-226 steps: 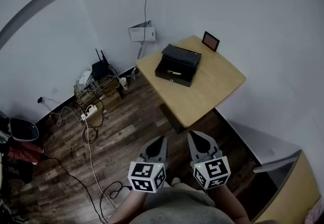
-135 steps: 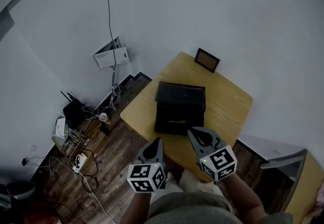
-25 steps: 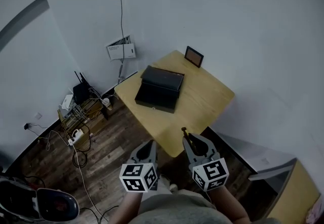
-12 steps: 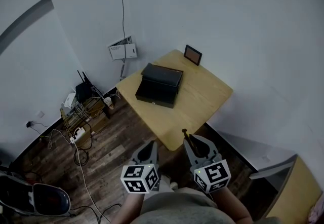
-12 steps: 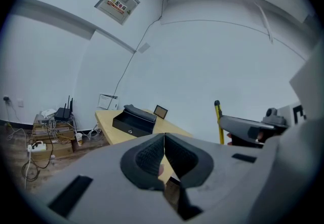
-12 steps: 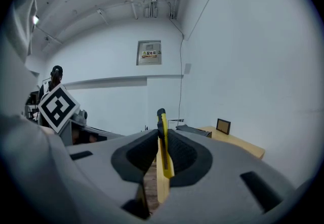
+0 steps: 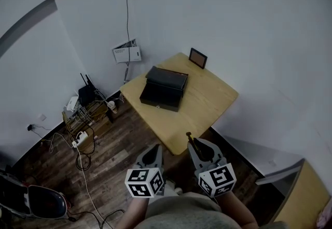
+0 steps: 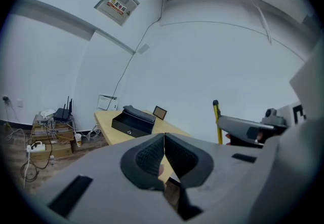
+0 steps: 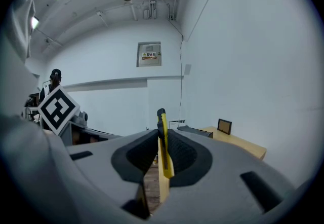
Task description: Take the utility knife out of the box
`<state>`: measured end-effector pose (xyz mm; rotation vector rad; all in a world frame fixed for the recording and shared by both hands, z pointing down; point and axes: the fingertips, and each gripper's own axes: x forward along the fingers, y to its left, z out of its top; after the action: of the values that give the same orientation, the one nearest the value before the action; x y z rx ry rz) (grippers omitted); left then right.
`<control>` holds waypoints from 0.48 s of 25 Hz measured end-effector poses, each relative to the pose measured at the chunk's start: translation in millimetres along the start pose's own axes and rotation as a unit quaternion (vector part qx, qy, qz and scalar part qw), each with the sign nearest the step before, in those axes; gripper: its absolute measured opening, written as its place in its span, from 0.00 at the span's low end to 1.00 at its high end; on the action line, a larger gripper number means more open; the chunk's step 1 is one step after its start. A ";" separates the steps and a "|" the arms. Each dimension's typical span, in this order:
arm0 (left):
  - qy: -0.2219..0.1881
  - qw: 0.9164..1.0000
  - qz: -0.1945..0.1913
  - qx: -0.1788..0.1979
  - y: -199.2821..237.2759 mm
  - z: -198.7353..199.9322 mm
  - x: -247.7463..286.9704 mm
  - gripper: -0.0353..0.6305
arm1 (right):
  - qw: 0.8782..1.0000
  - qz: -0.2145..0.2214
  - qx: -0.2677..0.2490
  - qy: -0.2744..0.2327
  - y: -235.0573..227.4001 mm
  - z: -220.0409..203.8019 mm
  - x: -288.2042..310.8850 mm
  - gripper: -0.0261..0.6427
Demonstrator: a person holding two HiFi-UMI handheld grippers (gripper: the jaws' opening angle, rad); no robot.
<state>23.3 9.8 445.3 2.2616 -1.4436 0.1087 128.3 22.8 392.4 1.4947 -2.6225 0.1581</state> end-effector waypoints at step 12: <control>-0.003 1.000 0.002 -0.007 2.0 0.4 2.7 0.06 | 1.000 -0.003 -0.004 0.000 -1.2 0.9 3.1 0.11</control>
<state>22.7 6.6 446.4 2.2497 -1.4462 0.0932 127.8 19.4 392.0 1.4990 -2.6149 0.1469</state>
